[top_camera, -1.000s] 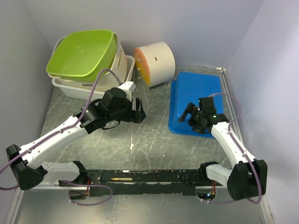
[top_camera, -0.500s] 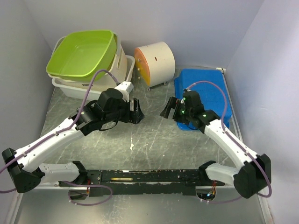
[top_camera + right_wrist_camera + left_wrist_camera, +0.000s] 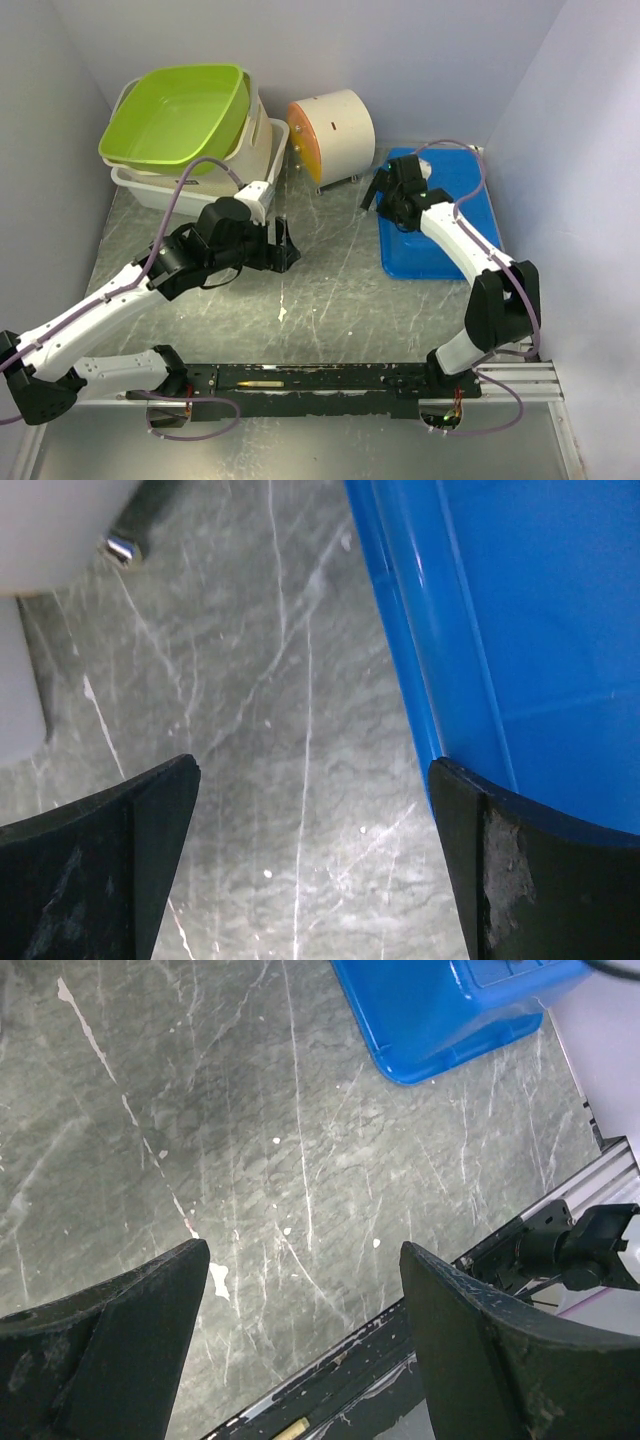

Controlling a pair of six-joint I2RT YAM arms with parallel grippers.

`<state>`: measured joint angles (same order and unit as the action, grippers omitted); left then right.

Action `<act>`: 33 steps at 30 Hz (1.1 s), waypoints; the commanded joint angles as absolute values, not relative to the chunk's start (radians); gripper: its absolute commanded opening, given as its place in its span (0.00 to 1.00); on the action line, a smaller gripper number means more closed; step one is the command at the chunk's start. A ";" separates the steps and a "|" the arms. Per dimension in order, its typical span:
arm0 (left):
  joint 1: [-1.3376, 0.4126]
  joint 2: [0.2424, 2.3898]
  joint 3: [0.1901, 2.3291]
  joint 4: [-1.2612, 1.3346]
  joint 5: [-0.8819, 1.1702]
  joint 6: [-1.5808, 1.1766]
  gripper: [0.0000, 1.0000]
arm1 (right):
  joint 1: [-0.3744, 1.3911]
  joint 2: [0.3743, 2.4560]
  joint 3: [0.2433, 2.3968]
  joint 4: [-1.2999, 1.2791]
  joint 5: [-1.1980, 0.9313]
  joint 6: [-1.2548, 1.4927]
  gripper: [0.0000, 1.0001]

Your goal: Turn the large container upside down

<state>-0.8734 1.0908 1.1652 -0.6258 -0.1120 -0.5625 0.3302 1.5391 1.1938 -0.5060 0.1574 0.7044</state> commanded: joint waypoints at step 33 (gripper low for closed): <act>-0.867 0.998 1.057 -0.689 -0.108 -0.599 0.90 | 0.255 1.961 1.605 -0.605 0.313 0.514 1.00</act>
<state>-0.8730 1.0061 1.0763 -0.6861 -0.1127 -0.5953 0.2825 1.9179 1.5368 -0.5671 0.2050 0.5343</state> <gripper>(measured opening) 0.894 0.999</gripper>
